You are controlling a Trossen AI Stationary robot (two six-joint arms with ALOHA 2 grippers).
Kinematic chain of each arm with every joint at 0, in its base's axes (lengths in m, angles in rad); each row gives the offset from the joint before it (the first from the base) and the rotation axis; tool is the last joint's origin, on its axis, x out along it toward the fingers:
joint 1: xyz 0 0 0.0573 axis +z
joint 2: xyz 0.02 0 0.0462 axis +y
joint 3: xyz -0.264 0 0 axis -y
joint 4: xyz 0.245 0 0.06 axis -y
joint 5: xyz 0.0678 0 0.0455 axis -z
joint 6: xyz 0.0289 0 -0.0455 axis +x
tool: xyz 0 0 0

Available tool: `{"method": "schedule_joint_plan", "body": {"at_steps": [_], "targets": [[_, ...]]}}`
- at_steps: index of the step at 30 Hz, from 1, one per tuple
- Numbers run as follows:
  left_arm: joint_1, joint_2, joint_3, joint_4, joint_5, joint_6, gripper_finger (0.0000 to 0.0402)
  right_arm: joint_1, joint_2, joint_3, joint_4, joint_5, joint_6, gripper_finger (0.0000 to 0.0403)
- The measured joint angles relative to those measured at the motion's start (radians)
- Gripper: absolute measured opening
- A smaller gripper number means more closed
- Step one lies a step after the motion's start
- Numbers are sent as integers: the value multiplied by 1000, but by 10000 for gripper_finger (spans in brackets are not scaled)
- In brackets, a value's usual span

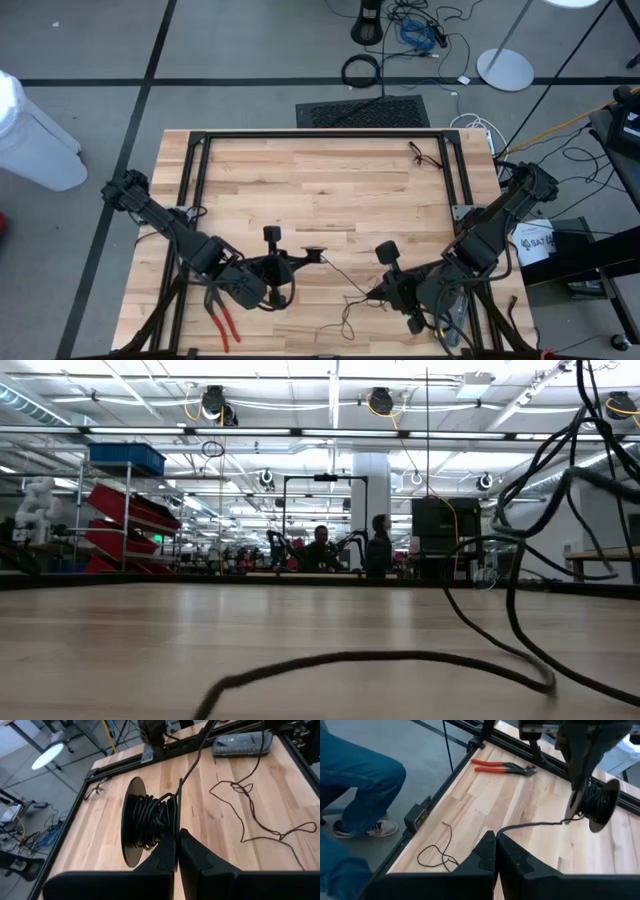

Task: Coil cords
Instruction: Coil the black wire onto the black spool

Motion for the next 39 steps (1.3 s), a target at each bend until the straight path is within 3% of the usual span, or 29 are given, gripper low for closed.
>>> {"method": "schedule_joint_plan", "body": {"at_steps": [13,27,33,39], "targets": [[3,6,0,23,151,-49,10,1,0,0,170,4,-169,0],[13,77,0,206,313,118,10,-113,54,0,255,-1,-277,0],[14,77,0,246,335,246,5,-186,90,0,280,-5,-302,0],[14,76,0,272,369,370,3,-219,104,0,297,-157,-352,0]]}}
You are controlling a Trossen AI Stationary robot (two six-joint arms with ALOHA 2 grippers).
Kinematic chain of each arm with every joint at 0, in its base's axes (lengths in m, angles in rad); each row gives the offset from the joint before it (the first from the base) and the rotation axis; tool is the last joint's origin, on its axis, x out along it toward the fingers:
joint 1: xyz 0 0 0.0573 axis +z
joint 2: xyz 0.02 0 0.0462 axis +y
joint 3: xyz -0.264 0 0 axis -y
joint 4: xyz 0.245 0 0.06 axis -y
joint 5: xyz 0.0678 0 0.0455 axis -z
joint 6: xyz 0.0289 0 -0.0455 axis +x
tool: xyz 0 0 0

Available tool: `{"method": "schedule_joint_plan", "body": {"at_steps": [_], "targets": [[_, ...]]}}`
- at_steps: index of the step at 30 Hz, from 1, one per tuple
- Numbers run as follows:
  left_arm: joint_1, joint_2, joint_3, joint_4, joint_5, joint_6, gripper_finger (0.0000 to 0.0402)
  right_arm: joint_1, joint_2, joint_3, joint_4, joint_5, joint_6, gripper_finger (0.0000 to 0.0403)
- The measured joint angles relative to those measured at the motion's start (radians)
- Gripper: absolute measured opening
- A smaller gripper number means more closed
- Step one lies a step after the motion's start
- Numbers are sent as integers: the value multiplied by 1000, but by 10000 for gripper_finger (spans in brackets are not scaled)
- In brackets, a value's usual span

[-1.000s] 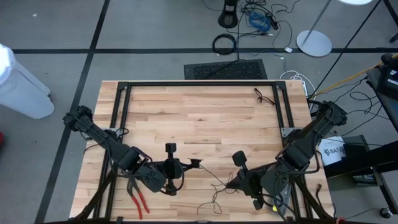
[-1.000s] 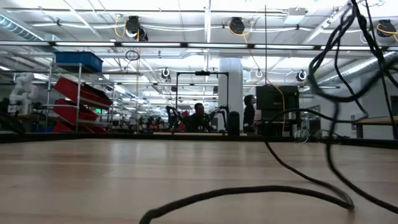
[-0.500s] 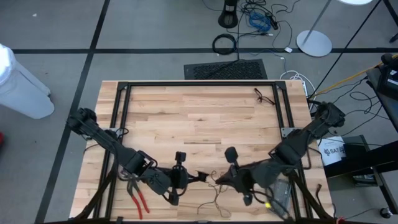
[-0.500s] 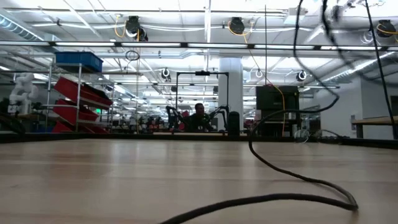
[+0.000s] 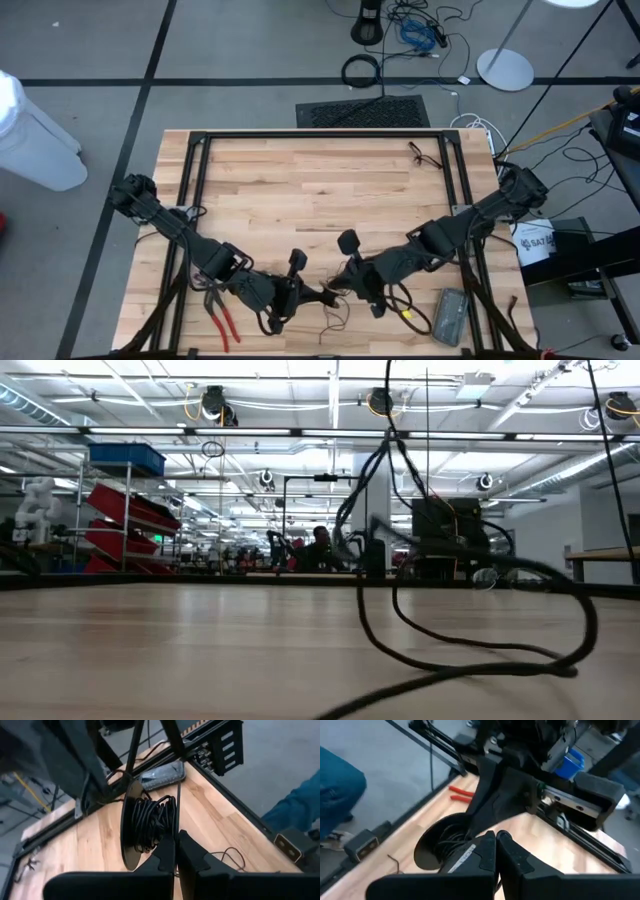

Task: Coil cords
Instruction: Coil the black wire onto the black spool

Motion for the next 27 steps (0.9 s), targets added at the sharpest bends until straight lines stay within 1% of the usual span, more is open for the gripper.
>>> {"method": "schedule_joint_plan", "body": {"at_steps": [3,9,13,17,21,27], "targets": [[1,0,0,24,0,33,2,-19,1,0,-1,-33,-17,0],[7,0,0,21,22,53,1,-24,-4,0,8,-30,-63,0],[7,0,0,19,92,51,1,-24,-7,31,12,-22,-71,0],[6,0,0,21,155,-17,1,-24,-8,75,11,-22,-71,0],[7,-1,0,25,158,-64,1,-21,-9,106,12,-36,-70,0],[6,-2,0,21,157,-117,0,-22,-9,109,10,-36,-51,0]]}}
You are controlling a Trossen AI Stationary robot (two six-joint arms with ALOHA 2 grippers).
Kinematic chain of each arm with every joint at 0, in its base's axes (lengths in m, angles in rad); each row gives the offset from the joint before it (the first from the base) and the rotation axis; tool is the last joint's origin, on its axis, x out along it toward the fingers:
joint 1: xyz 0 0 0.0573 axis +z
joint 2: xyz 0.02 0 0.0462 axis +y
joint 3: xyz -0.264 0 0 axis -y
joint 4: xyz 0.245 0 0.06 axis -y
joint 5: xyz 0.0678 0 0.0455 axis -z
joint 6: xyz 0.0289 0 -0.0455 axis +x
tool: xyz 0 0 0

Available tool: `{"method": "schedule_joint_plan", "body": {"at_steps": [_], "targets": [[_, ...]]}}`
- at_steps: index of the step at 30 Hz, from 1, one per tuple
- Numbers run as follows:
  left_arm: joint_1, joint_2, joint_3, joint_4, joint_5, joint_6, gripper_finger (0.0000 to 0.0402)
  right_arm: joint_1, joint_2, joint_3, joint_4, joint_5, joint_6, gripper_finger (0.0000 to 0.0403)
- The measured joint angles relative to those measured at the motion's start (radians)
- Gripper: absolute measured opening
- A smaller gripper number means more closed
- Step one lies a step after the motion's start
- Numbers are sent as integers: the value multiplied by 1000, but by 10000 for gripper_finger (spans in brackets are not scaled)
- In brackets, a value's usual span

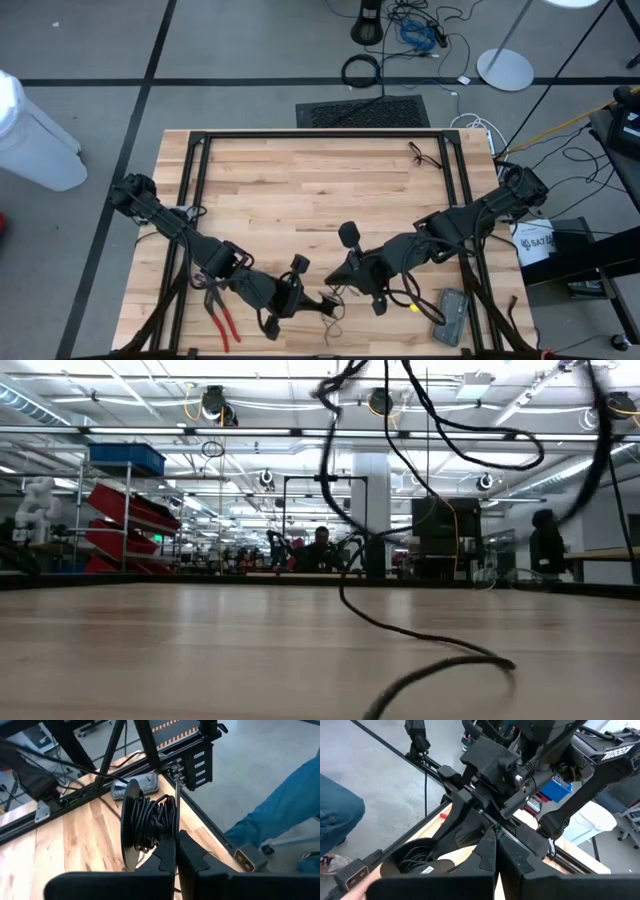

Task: Coil cords
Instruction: Coil the black wire onto the black spool

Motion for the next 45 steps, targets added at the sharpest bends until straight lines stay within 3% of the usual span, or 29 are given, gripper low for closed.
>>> {"method": "schedule_joint_plan", "body": {"at_steps": [12,21,26,38,45], "targets": [[-4,0,0,-20,-44,-42,0,66,0,61,-1,3,-21,0],[-3,0,1,29,-38,-24,0,34,29,63,9,-1,-6,0],[-3,1,1,53,-28,-7,0,-11,75,63,35,-95,16,0],[-22,1,0,106,-3,192,0,-56,109,63,10,-186,54,0],[-34,1,0,172,28,248,0,-81,114,63,9,-314,84,0]]}}
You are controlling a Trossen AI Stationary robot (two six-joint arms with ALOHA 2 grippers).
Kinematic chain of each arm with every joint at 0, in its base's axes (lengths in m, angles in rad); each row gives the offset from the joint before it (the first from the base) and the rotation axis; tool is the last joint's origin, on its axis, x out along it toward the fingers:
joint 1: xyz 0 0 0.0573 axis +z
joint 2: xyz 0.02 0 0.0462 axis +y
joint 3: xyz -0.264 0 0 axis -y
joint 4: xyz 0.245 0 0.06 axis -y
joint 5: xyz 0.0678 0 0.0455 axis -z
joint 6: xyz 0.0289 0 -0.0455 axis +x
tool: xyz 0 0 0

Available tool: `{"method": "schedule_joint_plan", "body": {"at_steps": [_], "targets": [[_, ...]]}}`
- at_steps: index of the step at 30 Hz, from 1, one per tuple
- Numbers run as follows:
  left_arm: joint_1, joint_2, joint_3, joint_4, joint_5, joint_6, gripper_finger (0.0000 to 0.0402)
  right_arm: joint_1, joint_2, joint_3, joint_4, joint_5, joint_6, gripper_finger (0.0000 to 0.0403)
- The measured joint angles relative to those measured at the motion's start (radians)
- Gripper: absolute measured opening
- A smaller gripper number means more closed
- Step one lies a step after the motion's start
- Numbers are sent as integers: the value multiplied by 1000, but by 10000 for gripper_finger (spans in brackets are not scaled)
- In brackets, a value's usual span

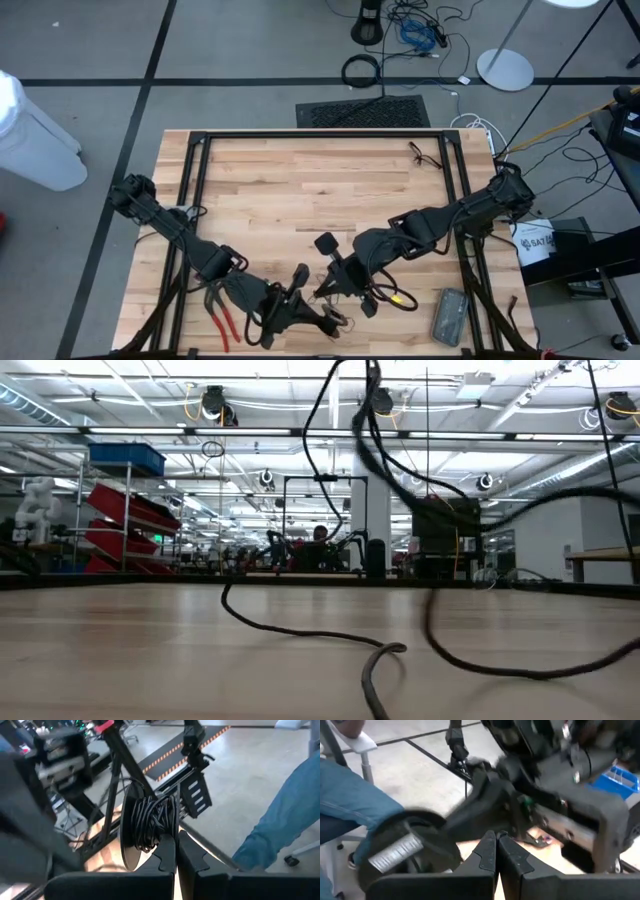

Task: Coil cords
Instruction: Coil the black wire onto the black spool

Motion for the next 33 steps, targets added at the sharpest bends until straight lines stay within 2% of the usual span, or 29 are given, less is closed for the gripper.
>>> {"method": "schedule_joint_plan", "body": {"at_steps": [6,15,25,33], "targets": [[-21,0,0,40,9,14,0,-13,10,0,-7,-39,24,0],[-66,1,-1,131,-7,136,0,-17,52,0,-10,-83,52,0],[-116,1,-1,186,-168,264,0,-12,73,-2,-96,-103,140,0],[-131,1,-1,191,-302,265,0,22,73,-2,-139,-119,223,0]]}}
